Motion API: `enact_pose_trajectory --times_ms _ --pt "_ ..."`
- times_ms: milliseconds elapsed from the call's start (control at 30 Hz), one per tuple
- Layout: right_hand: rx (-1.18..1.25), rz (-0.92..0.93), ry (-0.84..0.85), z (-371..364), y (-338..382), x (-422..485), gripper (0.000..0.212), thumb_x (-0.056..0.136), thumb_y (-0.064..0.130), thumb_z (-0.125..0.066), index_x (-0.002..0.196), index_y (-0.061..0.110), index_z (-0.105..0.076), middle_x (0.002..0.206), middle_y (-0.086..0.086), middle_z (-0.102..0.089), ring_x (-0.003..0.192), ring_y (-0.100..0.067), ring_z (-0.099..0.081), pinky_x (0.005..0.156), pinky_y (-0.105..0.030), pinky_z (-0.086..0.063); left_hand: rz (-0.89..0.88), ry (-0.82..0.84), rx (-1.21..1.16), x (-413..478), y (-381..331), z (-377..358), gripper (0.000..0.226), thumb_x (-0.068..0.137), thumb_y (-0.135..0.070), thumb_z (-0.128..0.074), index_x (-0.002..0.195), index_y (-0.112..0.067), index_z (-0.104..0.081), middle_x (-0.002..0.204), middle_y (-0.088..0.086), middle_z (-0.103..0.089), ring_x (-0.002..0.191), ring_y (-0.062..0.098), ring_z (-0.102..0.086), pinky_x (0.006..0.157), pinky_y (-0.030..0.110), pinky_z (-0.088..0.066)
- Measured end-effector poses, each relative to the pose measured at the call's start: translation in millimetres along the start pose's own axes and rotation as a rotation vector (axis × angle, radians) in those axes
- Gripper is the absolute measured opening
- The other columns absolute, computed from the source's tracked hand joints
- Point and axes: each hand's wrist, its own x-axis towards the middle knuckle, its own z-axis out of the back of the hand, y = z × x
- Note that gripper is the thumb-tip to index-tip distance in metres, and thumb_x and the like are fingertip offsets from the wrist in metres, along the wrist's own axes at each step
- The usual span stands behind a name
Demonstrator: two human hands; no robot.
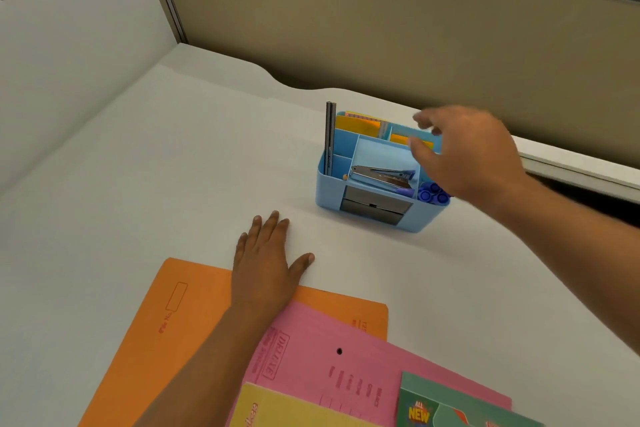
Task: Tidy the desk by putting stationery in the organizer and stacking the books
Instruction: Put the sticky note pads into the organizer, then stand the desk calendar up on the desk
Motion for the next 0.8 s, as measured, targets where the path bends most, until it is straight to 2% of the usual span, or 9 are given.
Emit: enact_pose_trajectory --times_ms 100,200,300,433,500,700,800 --pt "0.064 -0.108 -0.036 3 -6 -72 0.039 0.088 0.037 -0.061 0.123 0.02 -0.064 0.121 -0.004 -0.067 0.107 -0.026 -0.061 0.088 -0.041 -0.052 -0.061 -0.111 -0.045 -33 -2 4 0.074 0.09 -0.067 -0.034 0.145 -0.018 -0.04 0.155 0.001 -0.034 0.149 0.019 -0.012 0.121 0.038 -0.011" --pt "0.189 -0.254 -0.008 -1 -8 -152 0.039 0.086 0.031 -0.066 0.124 0.023 -0.062 0.126 -0.001 -0.064 0.105 -0.025 -0.062 0.089 -0.043 -0.053 -0.163 -0.135 -0.043 -75 -3 1 0.069 0.09 -0.065 -0.035 0.138 -0.016 -0.048 0.15 0.0 -0.043 0.147 0.019 -0.019 0.119 0.043 -0.018" --pt "0.278 -0.392 0.036 -7 -7 -234 0.039 0.085 0.026 -0.069 0.123 0.024 -0.061 0.127 0.003 -0.062 0.108 -0.025 -0.06 0.094 -0.039 -0.049 -0.229 -0.086 -0.044 -117 -6 -6 0.066 0.092 -0.062 -0.038 0.137 -0.016 -0.049 0.15 0.001 -0.043 0.147 0.02 -0.021 0.117 0.045 -0.023" --pt "0.278 -0.547 0.148 -11 -4 -330 0.044 0.085 0.02 -0.07 0.127 0.021 -0.058 0.139 0.0 -0.054 0.128 -0.025 -0.049 0.107 -0.035 -0.035 -0.304 0.003 -0.042 -155 -10 -15 0.065 0.093 -0.061 -0.037 0.139 -0.016 -0.046 0.153 0.0 -0.037 0.148 0.019 -0.018 0.117 0.045 -0.024" --pt "0.266 -0.618 0.189 -12 -2 -366 0.047 0.085 0.021 -0.069 0.131 0.018 -0.056 0.145 -0.003 -0.049 0.131 -0.027 -0.045 0.107 -0.041 -0.036 -0.336 0.037 -0.043 -166 -12 -19 0.066 0.094 -0.061 -0.035 0.141 -0.017 -0.045 0.155 0.0 -0.035 0.148 0.018 -0.016 0.117 0.045 -0.024" --pt "0.189 -0.764 0.192 -12 4 -426 0.059 0.088 0.039 -0.062 0.14 0.016 -0.046 0.156 -0.001 -0.033 0.138 -0.026 -0.038 0.108 -0.046 -0.035 -0.473 0.137 -0.02 -183 -26 -25 0.069 0.092 -0.063 -0.033 0.143 -0.017 -0.043 0.156 0.0 -0.032 0.148 0.018 -0.017 0.117 0.045 -0.026" --pt "0.13 -0.735 0.208 -22 10 -439 0.062 0.093 0.05 -0.051 0.143 0.015 -0.043 0.156 -0.003 -0.032 0.142 -0.026 -0.034 0.113 -0.044 -0.031 -0.536 0.213 -0.014 -191 -37 -26 0.073 0.09 -0.067 -0.03 0.144 -0.019 -0.041 0.157 -0.002 -0.031 0.148 0.017 -0.018 0.118 0.043 -0.025"
